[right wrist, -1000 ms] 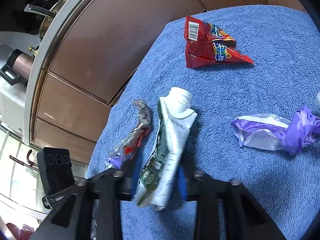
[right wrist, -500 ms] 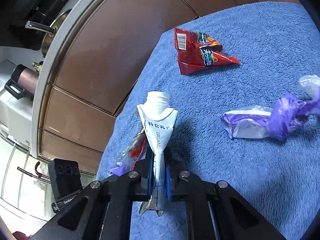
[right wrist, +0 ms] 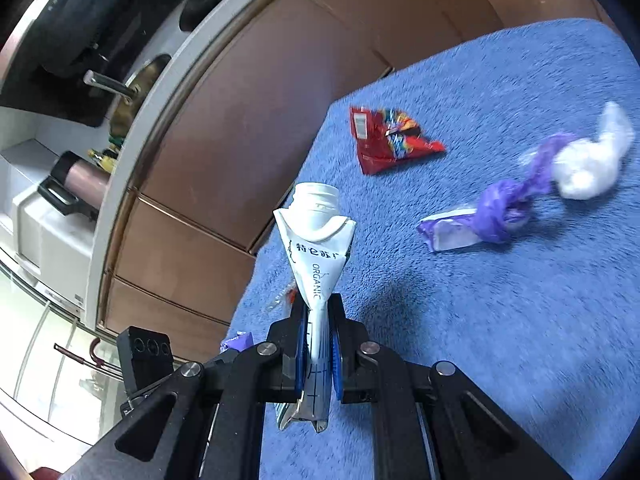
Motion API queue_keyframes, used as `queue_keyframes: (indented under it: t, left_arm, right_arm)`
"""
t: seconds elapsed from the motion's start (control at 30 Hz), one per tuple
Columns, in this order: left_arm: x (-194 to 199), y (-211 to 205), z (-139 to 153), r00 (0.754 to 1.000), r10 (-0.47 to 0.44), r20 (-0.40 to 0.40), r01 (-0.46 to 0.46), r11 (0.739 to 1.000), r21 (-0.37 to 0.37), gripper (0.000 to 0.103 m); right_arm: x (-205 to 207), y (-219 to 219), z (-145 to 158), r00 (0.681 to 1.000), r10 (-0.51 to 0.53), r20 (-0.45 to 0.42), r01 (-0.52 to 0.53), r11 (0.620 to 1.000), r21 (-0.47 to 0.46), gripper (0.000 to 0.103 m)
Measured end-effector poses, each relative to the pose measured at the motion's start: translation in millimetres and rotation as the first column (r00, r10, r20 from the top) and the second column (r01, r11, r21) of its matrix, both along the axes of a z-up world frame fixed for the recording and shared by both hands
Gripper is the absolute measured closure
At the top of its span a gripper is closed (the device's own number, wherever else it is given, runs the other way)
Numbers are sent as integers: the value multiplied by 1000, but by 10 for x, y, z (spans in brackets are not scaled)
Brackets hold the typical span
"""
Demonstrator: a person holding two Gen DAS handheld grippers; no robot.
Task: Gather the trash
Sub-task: 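Carry both items over the steel bin and open both tools to drop them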
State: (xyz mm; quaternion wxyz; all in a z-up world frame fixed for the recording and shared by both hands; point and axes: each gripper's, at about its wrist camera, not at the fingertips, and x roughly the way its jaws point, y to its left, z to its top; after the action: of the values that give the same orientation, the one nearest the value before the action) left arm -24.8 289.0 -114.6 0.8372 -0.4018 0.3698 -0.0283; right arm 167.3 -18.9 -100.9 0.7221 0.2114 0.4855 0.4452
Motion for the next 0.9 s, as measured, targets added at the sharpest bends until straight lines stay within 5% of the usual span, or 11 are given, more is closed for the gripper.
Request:
queue_keyframes:
  t: [0.27,0.47,0.7,0.9]
  left_arm:
    - [106,-300,314,996,-85,39,82,995,57,74]
    - [310,-602,503,983,-177,53,173,982,82,74]
    - [637,-1084,687,951,-304,60,297,949,107,74]
    - [1065,-1827,817,893,-448,52,438,889,132,74]
  right_arm:
    - [-169,-683,213,989,-143,24,141,987,79,93]
    - [-302,-1428,305,951,-308,34,301,944,133,93]
    - [-478,-2335,338,861,-508,31,497,852,165,93]
    - [-632,-3078,343,747,-663,51,650,744,153,93]
